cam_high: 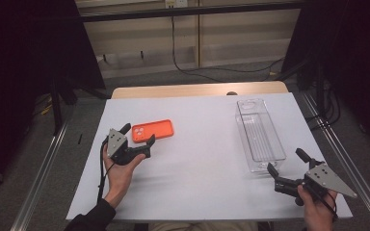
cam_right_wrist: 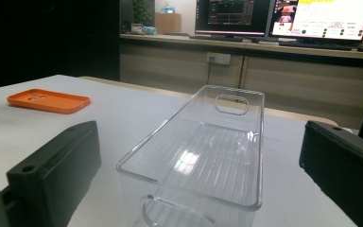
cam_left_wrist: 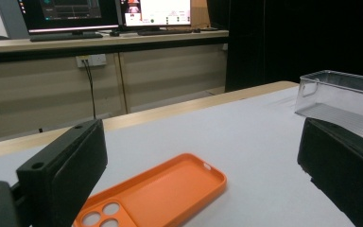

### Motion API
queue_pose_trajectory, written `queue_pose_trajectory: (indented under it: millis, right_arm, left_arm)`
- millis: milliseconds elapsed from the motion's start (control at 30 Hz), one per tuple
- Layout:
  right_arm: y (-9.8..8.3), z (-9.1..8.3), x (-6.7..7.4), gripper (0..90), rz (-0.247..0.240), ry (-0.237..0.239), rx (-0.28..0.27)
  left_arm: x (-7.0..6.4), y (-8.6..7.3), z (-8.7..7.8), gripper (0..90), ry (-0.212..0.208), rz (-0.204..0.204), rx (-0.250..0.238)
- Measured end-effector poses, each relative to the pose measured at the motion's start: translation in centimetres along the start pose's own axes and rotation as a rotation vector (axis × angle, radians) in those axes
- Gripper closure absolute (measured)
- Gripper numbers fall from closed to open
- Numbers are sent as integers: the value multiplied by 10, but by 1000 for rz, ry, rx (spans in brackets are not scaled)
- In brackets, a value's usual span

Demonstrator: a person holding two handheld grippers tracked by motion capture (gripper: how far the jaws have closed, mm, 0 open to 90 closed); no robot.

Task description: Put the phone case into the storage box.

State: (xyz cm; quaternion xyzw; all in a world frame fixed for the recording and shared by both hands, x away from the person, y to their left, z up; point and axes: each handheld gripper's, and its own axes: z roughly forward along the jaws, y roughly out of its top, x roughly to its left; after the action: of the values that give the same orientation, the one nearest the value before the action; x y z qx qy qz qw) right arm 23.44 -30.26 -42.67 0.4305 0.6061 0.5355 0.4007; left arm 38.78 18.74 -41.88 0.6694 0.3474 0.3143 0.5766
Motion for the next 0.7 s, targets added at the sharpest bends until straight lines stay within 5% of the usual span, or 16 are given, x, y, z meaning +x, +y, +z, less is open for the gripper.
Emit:
queue_pose_trajectory:
  millis: [700]
  right_arm:
    - [0, 1, 0, 0, -2, 4, 4]
  left_arm:
    - [3, 9, 35, 50, 8, -19, -9]
